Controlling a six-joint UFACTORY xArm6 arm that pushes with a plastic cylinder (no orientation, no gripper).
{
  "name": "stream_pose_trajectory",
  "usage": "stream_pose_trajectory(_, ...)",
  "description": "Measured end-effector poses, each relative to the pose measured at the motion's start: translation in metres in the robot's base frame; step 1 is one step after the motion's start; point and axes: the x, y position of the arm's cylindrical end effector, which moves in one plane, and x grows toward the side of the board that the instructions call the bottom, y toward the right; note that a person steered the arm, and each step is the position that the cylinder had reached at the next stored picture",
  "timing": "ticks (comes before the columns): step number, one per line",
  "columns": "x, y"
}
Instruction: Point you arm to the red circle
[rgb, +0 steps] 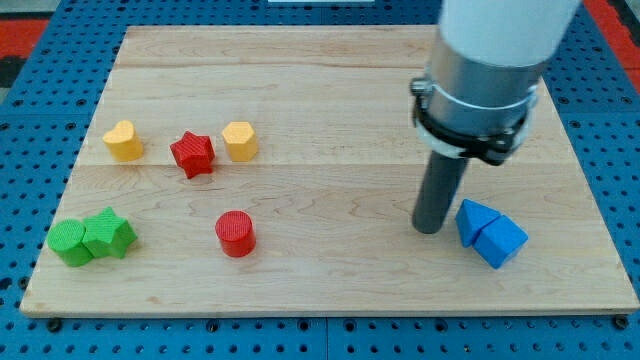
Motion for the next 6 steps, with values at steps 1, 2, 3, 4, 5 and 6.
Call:
stream_pose_trajectory(1, 0.000, -0.049)
stream_pose_trajectory(2, 0.000, -0.091)
stream_pose_trajectory(3, -0.005, -0.126)
stream_pose_trajectory(4, -0.018, -0.153)
stream_pose_trajectory(5, -0.023, -0.172)
stream_pose_trajectory(6, -0.028, -0.182)
